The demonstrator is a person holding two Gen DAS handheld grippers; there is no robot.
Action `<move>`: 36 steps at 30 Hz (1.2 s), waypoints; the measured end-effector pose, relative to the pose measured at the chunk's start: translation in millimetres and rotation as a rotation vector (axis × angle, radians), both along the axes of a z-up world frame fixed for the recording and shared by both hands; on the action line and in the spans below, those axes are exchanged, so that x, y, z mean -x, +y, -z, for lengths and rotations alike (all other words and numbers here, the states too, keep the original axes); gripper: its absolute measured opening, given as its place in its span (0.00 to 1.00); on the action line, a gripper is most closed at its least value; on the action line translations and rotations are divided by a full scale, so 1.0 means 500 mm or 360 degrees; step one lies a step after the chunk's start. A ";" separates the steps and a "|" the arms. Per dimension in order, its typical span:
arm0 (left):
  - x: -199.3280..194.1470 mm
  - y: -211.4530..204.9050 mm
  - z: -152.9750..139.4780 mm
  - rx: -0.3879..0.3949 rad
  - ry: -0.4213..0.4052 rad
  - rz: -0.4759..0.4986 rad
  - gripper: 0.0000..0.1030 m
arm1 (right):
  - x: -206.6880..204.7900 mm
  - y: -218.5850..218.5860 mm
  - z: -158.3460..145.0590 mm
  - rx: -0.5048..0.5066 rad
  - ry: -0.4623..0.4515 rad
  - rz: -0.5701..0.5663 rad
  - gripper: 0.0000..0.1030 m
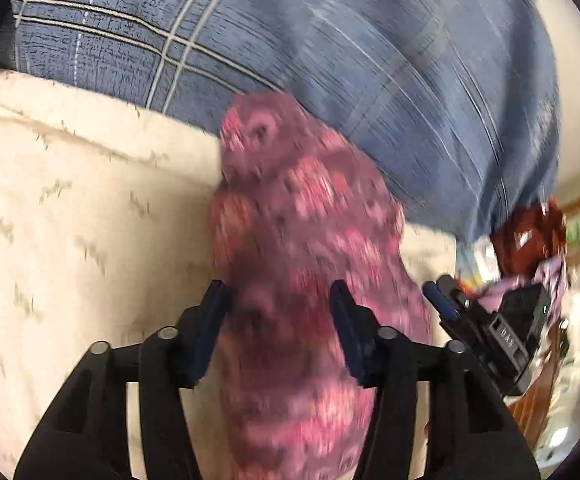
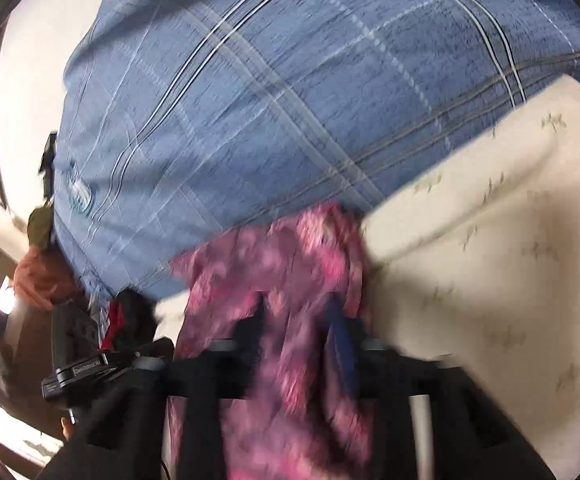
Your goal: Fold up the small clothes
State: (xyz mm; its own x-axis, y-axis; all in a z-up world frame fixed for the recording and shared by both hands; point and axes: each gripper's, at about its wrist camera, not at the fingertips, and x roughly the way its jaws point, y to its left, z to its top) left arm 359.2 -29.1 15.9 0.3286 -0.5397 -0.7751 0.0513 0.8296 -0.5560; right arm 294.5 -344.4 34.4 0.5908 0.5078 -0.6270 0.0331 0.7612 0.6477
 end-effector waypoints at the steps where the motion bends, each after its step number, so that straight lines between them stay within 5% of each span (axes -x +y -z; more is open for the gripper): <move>1: 0.020 -0.010 0.004 -0.0015 -0.0015 0.0016 0.58 | 0.008 0.006 0.005 0.0058 0.0027 0.0008 0.54; 3: 0.039 -0.040 0.025 -0.0086 0.0018 0.0042 0.58 | 0.009 0.025 0.029 0.0177 0.0106 -0.0048 0.49; 4: 0.046 -0.050 0.037 -0.0073 0.0069 0.0051 0.58 | 0.002 0.040 0.033 0.0213 0.0123 -0.0079 0.28; 7: 0.073 -0.045 0.038 -0.0084 0.0043 0.0017 0.59 | 0.036 0.039 0.001 0.0228 -0.0092 -0.0084 0.11; 10: 0.083 -0.033 0.056 -0.0080 0.0059 -0.0001 0.60 | 0.031 0.023 0.064 0.0352 0.0077 -0.0046 0.12; 13: 0.094 -0.010 0.020 -0.0097 0.0038 0.0012 0.57 | 0.054 0.003 0.045 0.0255 0.0040 0.0042 0.22; 19: 0.191 -0.013 -0.005 -0.0132 -0.0059 0.0064 0.62 | 0.164 0.030 -0.036 0.0171 -0.0244 -0.0110 0.22; 21: 0.201 -0.023 0.043 -0.0205 0.0026 0.0116 0.62 | 0.182 0.057 -0.001 0.0325 -0.0187 -0.0149 0.18; 23: 0.218 -0.039 0.033 -0.0342 -0.0078 0.0152 0.59 | 0.178 0.063 0.054 0.0431 -0.0003 -0.0161 0.10; 24: 0.225 -0.039 0.025 -0.0385 -0.0067 0.0169 0.59 | 0.192 0.055 0.045 0.0401 -0.0070 -0.0112 0.09; 26: 0.241 -0.028 0.005 -0.0302 -0.0062 0.0199 0.58 | 0.211 0.037 0.021 0.0358 -0.0036 -0.0052 0.20; 29: 0.267 -0.014 -0.003 -0.0213 -0.0075 0.0208 0.59 | 0.258 0.024 -0.011 0.0220 -0.0139 -0.0041 0.23; 32: 0.276 -0.037 0.038 -0.0320 -0.0038 0.0228 0.59 | 0.259 0.070 0.008 0.0281 -0.0132 -0.0130 0.25; 36: 0.291 -0.047 0.013 -0.0361 -0.0073 0.0292 0.59 | 0.251 0.111 0.033 0.0409 -0.0070 -0.0179 0.24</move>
State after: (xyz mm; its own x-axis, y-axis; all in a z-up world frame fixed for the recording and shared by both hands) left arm 213.6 -52.6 9.5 0.2787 -0.4079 -0.8694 0.2328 0.9070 -0.3509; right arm 168.8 -289.2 18.1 0.5693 0.3994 -0.7186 -0.0846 0.8979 0.4320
